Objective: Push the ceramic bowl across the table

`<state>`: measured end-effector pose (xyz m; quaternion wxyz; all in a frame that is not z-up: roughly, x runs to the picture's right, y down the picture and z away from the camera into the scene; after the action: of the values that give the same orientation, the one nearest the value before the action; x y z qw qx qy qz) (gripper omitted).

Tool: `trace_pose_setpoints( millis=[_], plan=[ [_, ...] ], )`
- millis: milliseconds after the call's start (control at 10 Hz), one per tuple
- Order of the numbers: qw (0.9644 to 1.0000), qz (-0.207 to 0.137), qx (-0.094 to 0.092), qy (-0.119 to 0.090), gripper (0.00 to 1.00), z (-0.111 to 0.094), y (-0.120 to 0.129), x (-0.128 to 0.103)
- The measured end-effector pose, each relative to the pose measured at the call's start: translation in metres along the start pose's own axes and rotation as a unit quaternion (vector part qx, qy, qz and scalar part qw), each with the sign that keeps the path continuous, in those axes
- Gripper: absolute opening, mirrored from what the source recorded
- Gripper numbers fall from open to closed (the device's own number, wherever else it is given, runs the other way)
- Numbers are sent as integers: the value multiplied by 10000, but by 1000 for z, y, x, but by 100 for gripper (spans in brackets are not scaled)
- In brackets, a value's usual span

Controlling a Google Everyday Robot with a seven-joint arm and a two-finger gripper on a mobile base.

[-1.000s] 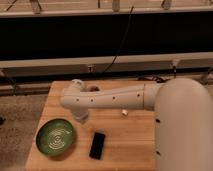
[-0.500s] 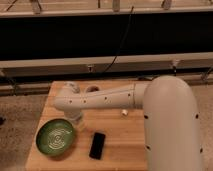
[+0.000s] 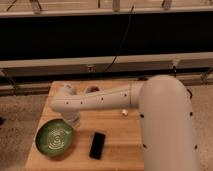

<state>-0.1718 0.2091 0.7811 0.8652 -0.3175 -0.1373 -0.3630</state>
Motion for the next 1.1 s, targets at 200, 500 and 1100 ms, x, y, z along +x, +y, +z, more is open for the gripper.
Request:
trace_pose_setpoints(
  millis=[200,500,1100],
  plan=[
    [9999,-135,-15,0,2,2,5,-2],
    [9995,-328,4,-19,2,7,3,-11],
    [9965,-837,9,-69,2,11,4,-45]
  ],
)
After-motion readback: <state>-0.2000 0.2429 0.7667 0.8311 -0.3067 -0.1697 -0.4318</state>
